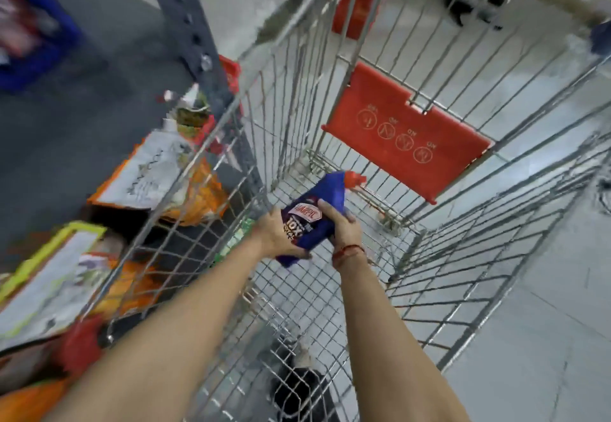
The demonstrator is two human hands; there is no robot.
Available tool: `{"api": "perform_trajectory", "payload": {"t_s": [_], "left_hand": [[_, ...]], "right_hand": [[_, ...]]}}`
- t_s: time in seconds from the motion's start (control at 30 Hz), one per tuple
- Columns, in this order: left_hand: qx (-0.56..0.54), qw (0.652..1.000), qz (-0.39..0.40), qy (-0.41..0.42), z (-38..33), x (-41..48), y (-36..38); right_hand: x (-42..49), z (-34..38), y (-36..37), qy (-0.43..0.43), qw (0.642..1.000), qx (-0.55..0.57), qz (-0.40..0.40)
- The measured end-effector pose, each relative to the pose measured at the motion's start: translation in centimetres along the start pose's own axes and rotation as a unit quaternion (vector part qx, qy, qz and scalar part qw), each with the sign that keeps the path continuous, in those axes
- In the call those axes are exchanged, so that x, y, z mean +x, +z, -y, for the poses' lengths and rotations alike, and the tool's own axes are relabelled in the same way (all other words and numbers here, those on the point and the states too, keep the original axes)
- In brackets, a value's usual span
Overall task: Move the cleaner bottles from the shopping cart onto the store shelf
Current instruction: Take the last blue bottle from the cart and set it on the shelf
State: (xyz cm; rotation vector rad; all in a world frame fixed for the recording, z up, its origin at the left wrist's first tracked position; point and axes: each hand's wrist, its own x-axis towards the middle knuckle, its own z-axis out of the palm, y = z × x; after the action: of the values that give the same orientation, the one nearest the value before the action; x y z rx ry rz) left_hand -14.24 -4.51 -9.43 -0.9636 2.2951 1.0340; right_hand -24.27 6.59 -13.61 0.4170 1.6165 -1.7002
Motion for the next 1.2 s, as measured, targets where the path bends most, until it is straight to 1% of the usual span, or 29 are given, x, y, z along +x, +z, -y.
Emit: {"api": "perform_trajectory", "payload": {"t_s": [0.07, 0.13, 0.23, 0.3, 0.33, 0.4, 0.47, 0.53, 0.6, 0.73, 0.8, 0.87, 1.0, 1.07, 1.13, 1.2], "left_hand": [[-0.061, 0.998, -0.012, 0.024, -0.4, -2.7, -3.0], [-0.098, 0.993, -0.043, 0.055, -0.9, -5.9, -5.9], [-0.174, 0.975, -0.097, 0.095, -1.7, -10.7, -9.3], [-0.210, 0.957, -0.163, 0.115, -2.1, -14.8, -11.5], [-0.219, 0.949, -0.195, 0.119, -2.4, -16.1, -12.2], [-0.241, 0.926, -0.261, 0.123, -2.3, -20.0, -14.3], [-0.257, 0.900, -0.331, 0.122, -1.7, -23.5, -16.1], [-0.262, 0.873, -0.393, 0.117, -0.3, -26.9, -17.8], [-0.258, 0.866, -0.412, 0.113, 0.8, -29.0, -19.1], [-0.269, 0.852, -0.429, 0.132, 4.6, -33.7, -21.3], [-0.270, 0.846, -0.446, 0.110, 6.5, -34.7, -21.8], [-0.274, 0.832, -0.476, 0.076, 8.4, -35.2, -21.8], [-0.308, 0.806, -0.502, 0.057, 10.9, -35.2, -21.0], [-0.323, 0.796, -0.510, 0.040, 11.7, -34.8, -20.4], [-0.325, 0.790, -0.520, 0.014, 12.6, -34.2, -19.9], [-0.323, 0.792, -0.517, -0.003, 13.9, -33.8, -19.3]], "right_hand": [[-3.8, 3.2, 1.4, -0.043, 0.998, -0.036, 0.040], [-7.1, 6.6, 2.7, -0.096, 0.991, -0.022, 0.095], [-12.5, 11.5, 5.0, -0.175, 0.967, -0.053, 0.179], [-17.2, 14.5, 6.9, -0.233, 0.943, -0.073, 0.225], [-18.9, 15.7, 7.7, -0.251, 0.935, -0.078, 0.237], [-22.2, 17.6, 10.0, -0.290, 0.908, -0.116, 0.280], [-26.0, 19.2, 12.5, -0.335, 0.870, -0.155, 0.326], [-29.4, 19.9, 15.4, -0.394, 0.817, -0.210, 0.364], [-31.6, 20.2, 17.8, -0.436, 0.773, -0.248, 0.389], [-35.5, 19.1, 23.2, -0.475, 0.677, -0.323, 0.460], [-36.9, 18.5, 25.6, -0.497, 0.633, -0.363, 0.470], [-37.8, 17.5, 27.5, -0.492, 0.606, -0.384, 0.493], [-38.1, 15.3, 30.5, -0.474, 0.580, -0.422, 0.511], [-37.6, 14.2, 31.1, -0.462, 0.577, -0.439, 0.511], [-37.2, 13.0, 31.2, -0.445, 0.595, -0.426, 0.516], [-36.7, 11.9, 31.0, -0.435, 0.633, -0.388, 0.510]]}}
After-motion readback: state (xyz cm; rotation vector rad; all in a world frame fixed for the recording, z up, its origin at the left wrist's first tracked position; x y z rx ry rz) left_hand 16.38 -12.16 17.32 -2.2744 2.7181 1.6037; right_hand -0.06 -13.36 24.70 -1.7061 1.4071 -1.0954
